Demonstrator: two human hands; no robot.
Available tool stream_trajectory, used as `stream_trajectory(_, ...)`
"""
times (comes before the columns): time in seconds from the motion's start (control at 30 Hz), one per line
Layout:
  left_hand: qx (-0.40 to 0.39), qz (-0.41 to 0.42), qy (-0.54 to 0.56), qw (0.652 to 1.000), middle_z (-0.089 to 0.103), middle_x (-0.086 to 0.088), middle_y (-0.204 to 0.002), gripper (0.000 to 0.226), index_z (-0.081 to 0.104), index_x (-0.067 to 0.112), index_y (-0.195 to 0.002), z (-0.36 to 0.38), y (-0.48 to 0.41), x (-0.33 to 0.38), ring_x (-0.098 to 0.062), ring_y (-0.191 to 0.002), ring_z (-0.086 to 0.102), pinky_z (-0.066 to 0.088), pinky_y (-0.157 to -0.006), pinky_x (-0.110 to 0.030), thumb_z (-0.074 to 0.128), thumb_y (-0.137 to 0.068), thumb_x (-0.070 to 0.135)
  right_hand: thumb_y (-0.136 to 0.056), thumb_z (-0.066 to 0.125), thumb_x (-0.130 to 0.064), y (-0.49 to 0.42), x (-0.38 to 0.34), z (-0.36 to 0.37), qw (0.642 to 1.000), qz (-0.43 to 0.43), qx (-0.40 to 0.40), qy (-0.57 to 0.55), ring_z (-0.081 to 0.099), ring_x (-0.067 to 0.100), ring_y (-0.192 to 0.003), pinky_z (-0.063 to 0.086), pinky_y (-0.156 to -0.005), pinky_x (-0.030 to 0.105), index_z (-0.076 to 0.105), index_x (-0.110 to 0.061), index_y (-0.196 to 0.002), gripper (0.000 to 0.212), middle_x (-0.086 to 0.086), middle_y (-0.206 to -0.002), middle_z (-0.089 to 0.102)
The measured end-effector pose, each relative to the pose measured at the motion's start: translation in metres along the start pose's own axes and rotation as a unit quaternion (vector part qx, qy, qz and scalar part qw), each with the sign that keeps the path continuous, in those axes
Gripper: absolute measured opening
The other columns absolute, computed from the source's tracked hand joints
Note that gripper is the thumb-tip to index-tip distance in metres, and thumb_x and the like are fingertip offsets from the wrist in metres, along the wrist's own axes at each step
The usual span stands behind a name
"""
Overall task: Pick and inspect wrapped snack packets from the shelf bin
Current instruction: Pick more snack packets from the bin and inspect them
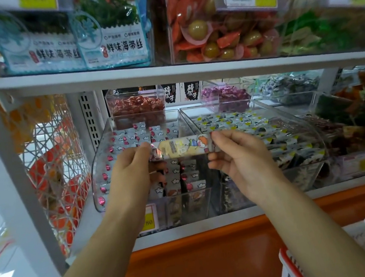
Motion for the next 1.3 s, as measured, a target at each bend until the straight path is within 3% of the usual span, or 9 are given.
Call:
stream_trajectory(0.13, 0.011, 0.011, 0.015, 1.000, 0.061, 0.008, -0.051, 0.027, 0.057, 0.012, -0.075, -0.006, -0.001, 0.002, -0.010, -0.054, 0.057, 0.046, -0.062, -0.031, 0.047, -0.097, 0.025, -0.087, 0.055, 0.000, -0.002, 0.005, 0.000, 0.993, 0.045, 0.002, -0.108, 0.062, 0.011, -0.054, 0.052, -0.050, 0.021, 0.066, -0.001, -0.086, 0.011, 0.011, -0.079, 0.065)
stream_trajectory(0.23, 0.022, 0.052, -0.065, 0.996, 0.058, 0.010, -0.047, 0.030, 0.056, 0.011, -0.073, -0.008, 0.002, 0.007, -0.006, -0.049, 0.054, 0.047, -0.052, -0.024, 0.049, -0.096, 0.028, -0.087, 0.050, 0.007, -0.002, 0.008, 0.000, 0.983, 0.074, 0.003, -0.167, 0.063, 0.011, -0.054, 0.053, -0.051, 0.020, 0.059, 0.005, -0.107, 0.022, 0.017, -0.093, 0.061)
stream_trajectory(0.4, 0.020, 0.035, -0.038, 0.998, 0.052, 0.006, -0.044, 0.031, 0.053, 0.009, -0.067, -0.013, 0.002, 0.008, -0.011, -0.044, 0.045, 0.043, -0.055, -0.029, 0.052, -0.094, 0.025, -0.085, 0.048, 0.011, 0.000, 0.005, 0.004, 0.978, 0.078, -0.020, -0.194, 0.065, 0.012, -0.055, 0.053, -0.051, 0.019, 0.061, 0.001, -0.092, 0.018, 0.008, -0.064, 0.065)
stream_trajectory(0.6, -0.029, -0.059, 0.141, 0.988, 0.053, 0.005, -0.047, 0.025, 0.057, 0.009, -0.069, -0.007, 0.005, -0.002, -0.005, -0.045, 0.046, 0.045, -0.044, -0.014, 0.052, -0.093, 0.014, -0.087, 0.050, 0.011, 0.001, 0.005, -0.002, 0.996, 0.023, 0.004, -0.089, 0.065, 0.014, -0.057, 0.054, -0.053, 0.022, 0.063, -0.003, -0.092, 0.021, 0.005, -0.066, 0.067)
stream_trajectory(0.77, -0.042, 0.039, 0.025, 0.998, 0.059, 0.005, -0.058, 0.013, 0.059, 0.009, -0.082, -0.005, 0.006, 0.010, -0.008, -0.056, 0.056, 0.051, -0.067, -0.028, 0.052, -0.093, 0.008, -0.085, 0.061, -0.018, 0.002, 0.004, 0.000, 1.000, -0.009, 0.001, -0.007, 0.064, 0.015, -0.059, 0.054, -0.053, 0.025, 0.068, -0.010, -0.091, 0.013, 0.006, -0.073, 0.063)
stream_trajectory(0.93, -0.069, 0.008, 0.086, 0.994, 0.066, -0.006, -0.081, 0.022, 0.063, 0.007, -0.083, 0.000, 0.005, 0.011, -0.018, -0.076, 0.063, 0.058, -0.065, -0.024, 0.046, -0.091, -0.004, -0.087, 0.058, 0.002, 0.000, 0.001, -0.002, 0.997, -0.040, 0.003, 0.073, 0.064, 0.022, -0.086, 0.056, -0.064, 0.027, 0.062, -0.011, -0.090, 0.015, 0.008, -0.095, 0.058)
stream_trajectory(1.03, -0.069, 0.031, 0.016, 0.997, 0.067, -0.011, -0.098, 0.010, 0.062, 0.005, -0.094, 0.000, 0.005, 0.010, -0.021, -0.088, 0.067, 0.057, -0.069, -0.021, 0.054, -0.091, 0.010, -0.086, 0.058, 0.005, 0.000, 0.000, -0.002, 0.991, -0.063, 0.002, 0.120, 0.064, 0.025, -0.096, 0.056, -0.068, 0.028, 0.064, -0.015, -0.091, 0.021, 0.007, -0.102, 0.057)
stream_trajectory(1.13, -0.055, 0.050, -0.021, 0.997, 0.066, -0.010, -0.100, 0.013, 0.061, 0.008, -0.100, -0.002, 0.003, 0.008, -0.015, -0.083, 0.069, 0.055, -0.071, -0.019, 0.058, -0.090, 0.014, -0.085, 0.060, 0.000, 0.001, 0.000, -0.001, 0.993, -0.061, 0.001, 0.101, 0.067, 0.025, -0.093, 0.056, -0.066, 0.026, 0.069, -0.015, -0.087, 0.018, 0.012, -0.106, 0.063)
stream_trajectory(1.3, -0.103, 0.059, -0.039, 0.992, 0.068, -0.005, -0.102, 0.020, 0.066, 0.019, -0.104, 0.002, 0.006, 0.010, -0.011, -0.086, 0.070, 0.054, -0.073, -0.015, 0.056, -0.090, 0.008, -0.084, 0.061, 0.000, 0.002, -0.005, -0.004, 0.997, -0.054, 0.017, 0.049, 0.070, 0.017, -0.077, 0.057, -0.060, 0.026, 0.069, -0.011, -0.073, 0.017, 0.012, -0.093, 0.068)
Point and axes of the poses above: each hand's wrist, its own y-axis away from the middle knuckle, its own z-axis out of the palm, x = y × z, the point moved 6 cm from there along -y, towards the middle knuckle
